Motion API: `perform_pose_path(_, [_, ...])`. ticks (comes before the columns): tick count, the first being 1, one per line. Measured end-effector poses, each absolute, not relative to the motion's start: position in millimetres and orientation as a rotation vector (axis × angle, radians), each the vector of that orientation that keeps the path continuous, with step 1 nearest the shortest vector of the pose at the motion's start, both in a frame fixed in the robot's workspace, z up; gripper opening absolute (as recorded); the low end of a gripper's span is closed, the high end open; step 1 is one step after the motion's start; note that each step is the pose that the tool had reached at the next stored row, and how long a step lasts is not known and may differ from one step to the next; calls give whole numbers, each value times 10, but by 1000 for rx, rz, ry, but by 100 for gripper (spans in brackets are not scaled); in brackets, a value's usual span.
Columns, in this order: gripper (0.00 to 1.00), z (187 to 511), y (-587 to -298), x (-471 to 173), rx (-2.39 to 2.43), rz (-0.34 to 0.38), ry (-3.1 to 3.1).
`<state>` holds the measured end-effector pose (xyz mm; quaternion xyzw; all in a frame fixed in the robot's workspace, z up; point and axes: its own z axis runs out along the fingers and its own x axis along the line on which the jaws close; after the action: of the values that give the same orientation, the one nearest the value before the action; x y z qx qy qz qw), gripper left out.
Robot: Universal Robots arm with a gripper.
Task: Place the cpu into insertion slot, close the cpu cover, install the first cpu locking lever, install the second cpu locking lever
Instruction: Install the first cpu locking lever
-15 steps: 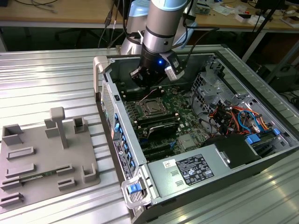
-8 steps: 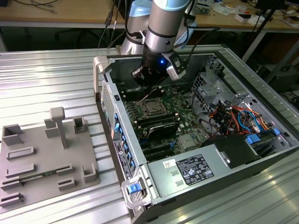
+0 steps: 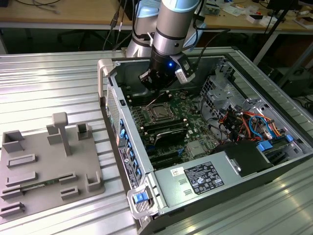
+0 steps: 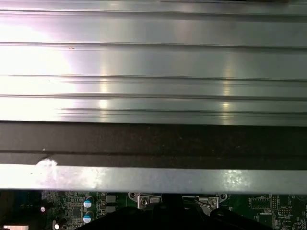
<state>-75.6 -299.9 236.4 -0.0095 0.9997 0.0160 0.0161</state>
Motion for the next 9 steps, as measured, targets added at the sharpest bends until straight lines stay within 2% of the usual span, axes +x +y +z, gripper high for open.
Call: perform_pose_path(9, [11, 2303, -2986, -652, -30, 50, 3109])
